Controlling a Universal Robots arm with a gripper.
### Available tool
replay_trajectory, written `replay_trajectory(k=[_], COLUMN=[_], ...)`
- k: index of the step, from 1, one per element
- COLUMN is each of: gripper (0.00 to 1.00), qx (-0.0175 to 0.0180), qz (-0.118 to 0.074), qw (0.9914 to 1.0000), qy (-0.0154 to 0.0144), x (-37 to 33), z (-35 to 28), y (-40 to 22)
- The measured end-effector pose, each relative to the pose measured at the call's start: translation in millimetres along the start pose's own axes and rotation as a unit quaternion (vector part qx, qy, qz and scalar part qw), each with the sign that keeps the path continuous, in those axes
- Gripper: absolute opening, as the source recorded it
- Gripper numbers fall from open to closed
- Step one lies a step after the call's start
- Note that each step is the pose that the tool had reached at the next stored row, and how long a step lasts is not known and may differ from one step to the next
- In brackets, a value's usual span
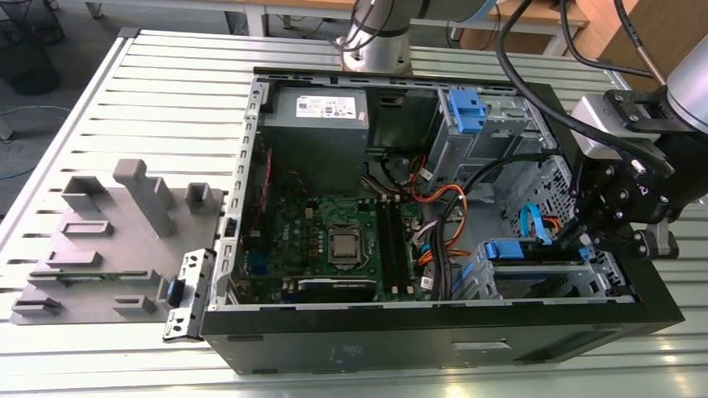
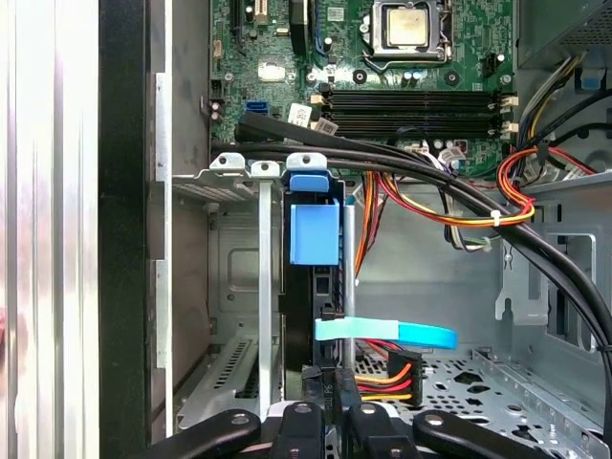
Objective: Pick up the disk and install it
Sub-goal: 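Insert the second disk wire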
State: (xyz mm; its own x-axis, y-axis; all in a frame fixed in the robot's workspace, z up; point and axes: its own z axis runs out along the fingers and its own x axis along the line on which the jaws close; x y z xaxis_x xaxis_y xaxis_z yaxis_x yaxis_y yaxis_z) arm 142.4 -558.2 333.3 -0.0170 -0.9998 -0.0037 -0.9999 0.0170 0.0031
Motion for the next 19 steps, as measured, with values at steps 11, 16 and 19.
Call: replay_trajectory(k=[11,16,19], gripper=[0.17,0.17,0.17], qx=[0.0003,0.0007,0.0007], qz=[0.001,0.002,0.003], qw=[1.00000,1.00000,0.99999], qy=[-0.0020,-0.0022,-0.0022], x=[-0.4,-2.5,-3.3], z=[-2.8,-2.7,-2.6], y=[2.3,6.1,6.9])
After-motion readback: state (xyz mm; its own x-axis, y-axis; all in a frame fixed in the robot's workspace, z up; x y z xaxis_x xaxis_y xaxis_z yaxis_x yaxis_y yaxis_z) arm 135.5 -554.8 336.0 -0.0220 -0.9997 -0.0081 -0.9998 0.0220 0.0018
